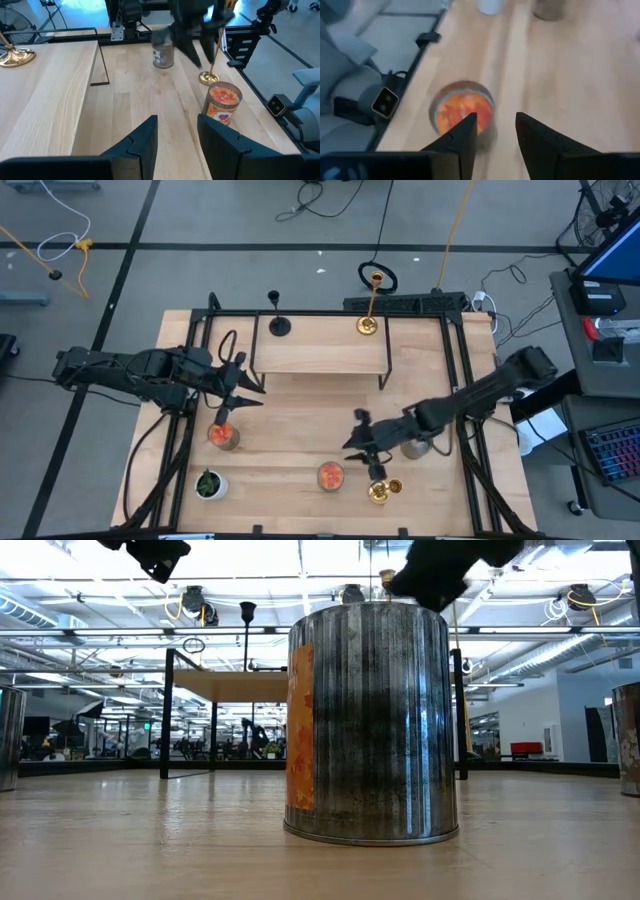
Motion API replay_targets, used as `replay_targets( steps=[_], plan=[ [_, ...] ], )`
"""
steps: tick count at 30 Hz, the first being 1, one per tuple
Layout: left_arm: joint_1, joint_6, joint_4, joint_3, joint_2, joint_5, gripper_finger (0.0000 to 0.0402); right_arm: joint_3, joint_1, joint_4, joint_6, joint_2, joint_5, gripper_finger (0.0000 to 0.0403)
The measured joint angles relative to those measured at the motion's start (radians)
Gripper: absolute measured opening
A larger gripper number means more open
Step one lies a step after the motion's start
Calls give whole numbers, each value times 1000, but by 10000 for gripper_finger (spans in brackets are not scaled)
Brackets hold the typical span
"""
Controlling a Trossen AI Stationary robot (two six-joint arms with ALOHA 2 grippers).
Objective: Pick & Place candle stick holders
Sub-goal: Put the gold candle holder on the shelf
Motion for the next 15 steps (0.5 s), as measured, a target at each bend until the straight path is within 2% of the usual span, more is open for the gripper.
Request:
replay_targets(
  steps=[7, 13, 15],
  plan=[
    [0, -1, -3, 0, 0, 0, 145, 33, 2, -428, 180, -205, 85, 119],
    [0, 2, -8, 0, 0, 0, 145, 33, 15, -758, 413, -271, 74, 117],
    [0, 3, -9, 0, 0, 0, 145, 32, 34, -812, 428, -268, 19, 117]
  ],
)
